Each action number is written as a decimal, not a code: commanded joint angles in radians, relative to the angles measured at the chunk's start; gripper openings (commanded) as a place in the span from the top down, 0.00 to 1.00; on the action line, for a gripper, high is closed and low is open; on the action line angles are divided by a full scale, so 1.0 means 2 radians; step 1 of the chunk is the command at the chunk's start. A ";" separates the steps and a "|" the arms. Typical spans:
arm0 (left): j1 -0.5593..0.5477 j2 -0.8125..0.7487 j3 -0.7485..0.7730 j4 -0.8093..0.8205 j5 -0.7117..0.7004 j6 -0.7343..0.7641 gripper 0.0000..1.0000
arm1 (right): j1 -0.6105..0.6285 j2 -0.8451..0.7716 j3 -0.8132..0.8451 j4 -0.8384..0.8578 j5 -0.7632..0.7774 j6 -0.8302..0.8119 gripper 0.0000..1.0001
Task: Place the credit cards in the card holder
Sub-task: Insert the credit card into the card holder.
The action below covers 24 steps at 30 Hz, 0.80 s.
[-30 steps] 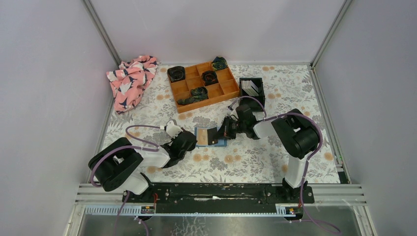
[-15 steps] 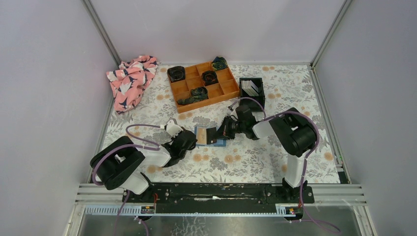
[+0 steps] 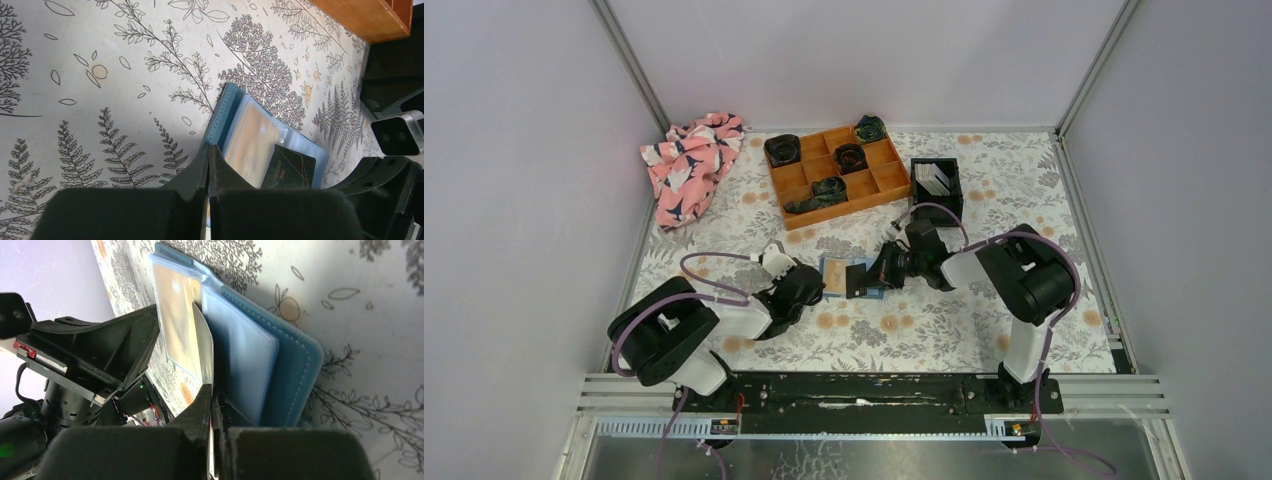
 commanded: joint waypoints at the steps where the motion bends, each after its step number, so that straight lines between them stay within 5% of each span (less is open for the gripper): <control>1: 0.003 0.029 -0.018 -0.103 0.022 0.020 1.00 | 0.008 -0.009 -0.025 -0.057 0.039 -0.001 1.00; 24: 0.003 0.032 -0.015 -0.109 0.022 0.027 1.00 | 0.008 0.030 0.039 -0.071 0.055 -0.011 1.00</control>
